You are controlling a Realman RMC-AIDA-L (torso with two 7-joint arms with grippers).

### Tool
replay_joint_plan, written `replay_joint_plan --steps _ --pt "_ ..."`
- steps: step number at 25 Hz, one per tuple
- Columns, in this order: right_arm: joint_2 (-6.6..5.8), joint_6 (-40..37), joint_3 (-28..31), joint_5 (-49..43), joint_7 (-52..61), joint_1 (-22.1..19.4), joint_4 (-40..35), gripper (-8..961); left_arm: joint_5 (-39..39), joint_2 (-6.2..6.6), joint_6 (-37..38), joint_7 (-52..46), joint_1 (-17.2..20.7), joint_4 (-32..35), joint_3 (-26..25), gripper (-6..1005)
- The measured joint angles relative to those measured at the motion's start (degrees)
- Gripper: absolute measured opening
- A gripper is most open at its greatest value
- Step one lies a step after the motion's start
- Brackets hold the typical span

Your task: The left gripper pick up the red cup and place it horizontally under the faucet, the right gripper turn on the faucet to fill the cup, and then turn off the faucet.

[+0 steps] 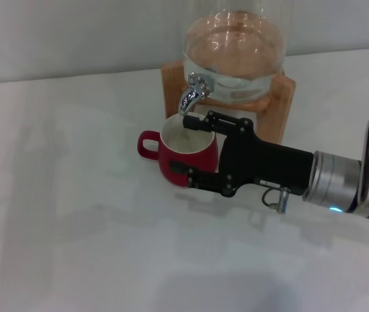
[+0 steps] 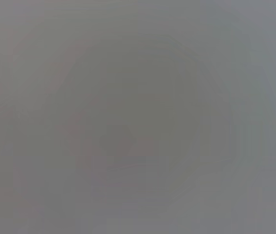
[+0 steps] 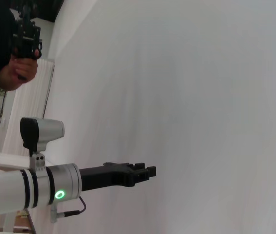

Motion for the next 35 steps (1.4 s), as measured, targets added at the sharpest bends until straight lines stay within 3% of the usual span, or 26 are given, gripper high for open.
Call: replay_joint_plan --steps 35 --pt "0.00 -6.87 -0.86 5.05 -1.18 1.52 -0.42 701 0.20 -0.18 -0.86 0.00 0.51 0.08 1.64 428"
